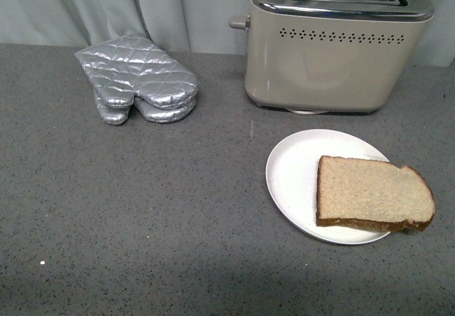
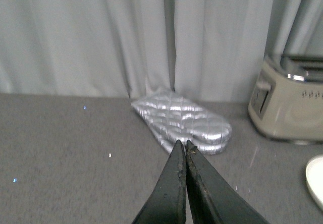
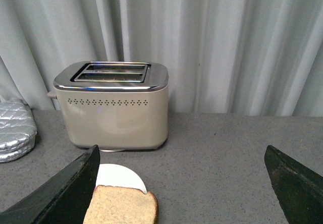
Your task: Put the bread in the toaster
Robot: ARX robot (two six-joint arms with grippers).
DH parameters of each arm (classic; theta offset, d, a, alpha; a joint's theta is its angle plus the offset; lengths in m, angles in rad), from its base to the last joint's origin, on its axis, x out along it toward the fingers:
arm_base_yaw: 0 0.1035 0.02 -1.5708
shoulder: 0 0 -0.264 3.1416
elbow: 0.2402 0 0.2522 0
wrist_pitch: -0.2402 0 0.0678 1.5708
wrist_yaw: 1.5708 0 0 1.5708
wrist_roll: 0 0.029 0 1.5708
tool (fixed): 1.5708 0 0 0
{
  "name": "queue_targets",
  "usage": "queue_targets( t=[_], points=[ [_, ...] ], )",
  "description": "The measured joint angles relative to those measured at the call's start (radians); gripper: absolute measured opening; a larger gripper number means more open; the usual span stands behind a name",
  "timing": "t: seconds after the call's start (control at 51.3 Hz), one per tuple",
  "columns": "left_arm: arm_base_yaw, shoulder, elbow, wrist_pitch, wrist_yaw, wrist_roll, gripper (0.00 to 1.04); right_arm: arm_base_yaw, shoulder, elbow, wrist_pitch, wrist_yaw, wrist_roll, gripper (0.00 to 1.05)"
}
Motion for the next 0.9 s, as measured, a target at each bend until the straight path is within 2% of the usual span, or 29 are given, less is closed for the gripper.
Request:
queue_targets(
  t=[0.078,0.253,0.351,0.429,0.506,0.584,0.701,0.896],
  points=[
    [0.000,-0.084,0.000,-0.100,0.001,0.000,0.04,0.000,0.000,0.000,0.000,0.000,0.000,0.95],
    [0.000,-0.119,0.000,-0.111,0.001,0.000,0.04,0.000,0.000,0.000,0.000,0.000,0.000,0.95],
    [0.000,-0.119,0.000,-0.112,0.001,0.000,0.27,0.009,0.127,0.049,-0.071,0.057,-0.080,0.95],
    [0.000,-0.121,0.000,-0.112,0.001,0.000,0.40,-0.018,0.307,0.078,0.017,0.024,-0.062,0.95],
    [0.000,-0.121,0.000,-0.112,0.001,0.000,0.54,-0.044,0.567,0.119,0.181,-0.013,0.025,0.95],
    [0.000,-0.121,0.000,-0.112,0.000,0.000,0.72,-0.045,0.857,0.172,0.314,-0.043,0.088,0.95],
    [0.000,-0.121,0.000,-0.112,0.001,0.000,0.99,-0.061,1.226,0.279,0.384,-0.014,0.107,0.95],
    [0.000,-0.121,0.000,-0.112,0.001,0.002,0.98,-0.075,1.637,0.468,0.303,-0.108,0.222,0.95]
  ],
)
